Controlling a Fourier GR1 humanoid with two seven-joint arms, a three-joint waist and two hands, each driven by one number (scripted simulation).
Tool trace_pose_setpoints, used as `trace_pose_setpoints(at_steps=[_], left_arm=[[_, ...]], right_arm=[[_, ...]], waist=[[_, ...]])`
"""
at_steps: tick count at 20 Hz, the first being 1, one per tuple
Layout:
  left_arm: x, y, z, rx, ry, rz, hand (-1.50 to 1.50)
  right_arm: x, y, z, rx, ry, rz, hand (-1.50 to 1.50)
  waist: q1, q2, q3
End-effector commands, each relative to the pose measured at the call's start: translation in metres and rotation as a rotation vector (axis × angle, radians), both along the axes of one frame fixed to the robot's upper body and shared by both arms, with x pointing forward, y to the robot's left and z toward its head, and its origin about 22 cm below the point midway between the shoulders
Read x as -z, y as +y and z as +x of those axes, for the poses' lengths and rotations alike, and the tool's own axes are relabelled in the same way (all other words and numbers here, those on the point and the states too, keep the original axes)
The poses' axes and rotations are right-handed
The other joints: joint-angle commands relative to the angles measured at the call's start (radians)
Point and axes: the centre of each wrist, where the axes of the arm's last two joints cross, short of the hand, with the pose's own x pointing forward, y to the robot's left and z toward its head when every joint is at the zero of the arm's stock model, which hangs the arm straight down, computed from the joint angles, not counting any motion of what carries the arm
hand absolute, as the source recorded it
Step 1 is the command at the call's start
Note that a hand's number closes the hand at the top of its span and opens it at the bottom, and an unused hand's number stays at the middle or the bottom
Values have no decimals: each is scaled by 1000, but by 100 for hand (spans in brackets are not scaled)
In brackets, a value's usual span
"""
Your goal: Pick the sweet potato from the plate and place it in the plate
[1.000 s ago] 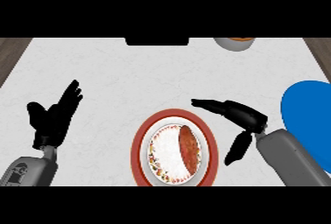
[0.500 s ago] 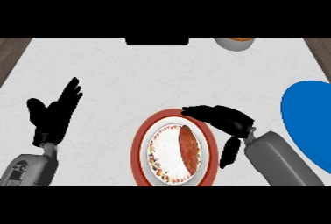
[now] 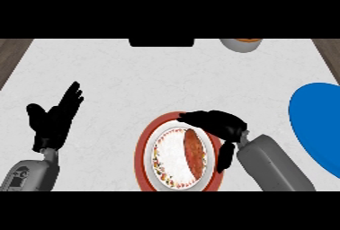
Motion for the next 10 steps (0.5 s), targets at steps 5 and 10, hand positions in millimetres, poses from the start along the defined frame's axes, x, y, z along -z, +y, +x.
trace_pose_setpoints(at_steps=[5,10], left_arm=[[-14,-13,-5,-8,-13,8,0],[1,-7,2,3,-7,-8,0]], right_arm=[[6,21,-5,15,-28,-42,-150],[15,30,-10,-13,-37,-90,-150]], waist=[[1,-1,0],[-1,0,0]])
